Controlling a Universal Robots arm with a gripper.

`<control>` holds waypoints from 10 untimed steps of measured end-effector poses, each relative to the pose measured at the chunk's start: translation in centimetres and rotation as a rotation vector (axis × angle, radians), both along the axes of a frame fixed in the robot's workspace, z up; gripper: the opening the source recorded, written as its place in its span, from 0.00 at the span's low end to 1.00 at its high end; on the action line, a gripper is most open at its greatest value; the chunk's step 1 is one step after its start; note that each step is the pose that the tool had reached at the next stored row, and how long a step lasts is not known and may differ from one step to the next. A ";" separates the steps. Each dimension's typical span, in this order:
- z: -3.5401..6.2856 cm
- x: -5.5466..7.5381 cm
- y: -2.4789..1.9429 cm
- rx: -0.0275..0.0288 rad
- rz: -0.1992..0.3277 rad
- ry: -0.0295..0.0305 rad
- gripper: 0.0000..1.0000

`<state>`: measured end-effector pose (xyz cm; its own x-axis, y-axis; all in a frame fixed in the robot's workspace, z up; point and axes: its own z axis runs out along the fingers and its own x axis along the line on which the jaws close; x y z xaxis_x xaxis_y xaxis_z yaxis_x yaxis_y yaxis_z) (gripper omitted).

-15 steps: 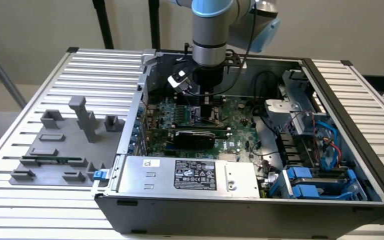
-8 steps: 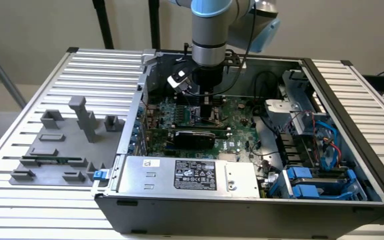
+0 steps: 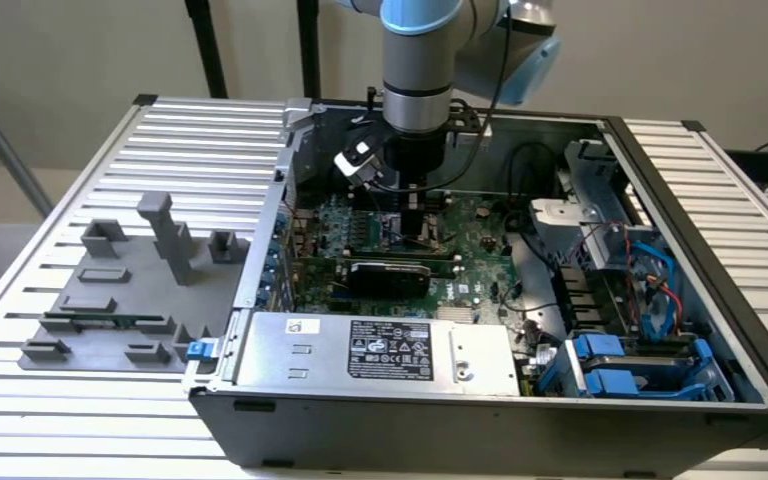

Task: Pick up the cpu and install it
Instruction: 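Place the cpu into insertion slot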

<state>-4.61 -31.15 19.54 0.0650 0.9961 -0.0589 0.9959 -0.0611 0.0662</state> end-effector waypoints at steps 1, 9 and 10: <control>0.00 0.0 0.00 0.0000 0.000 0.0000 0.55; 0.00 0.0 0.01 0.0001 0.000 0.0000 0.55; -0.02 0.0 0.02 0.0007 0.000 -0.0004 0.55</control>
<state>-4.61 -31.13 19.52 0.0651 0.9962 -0.0582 0.9959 -0.0612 0.0665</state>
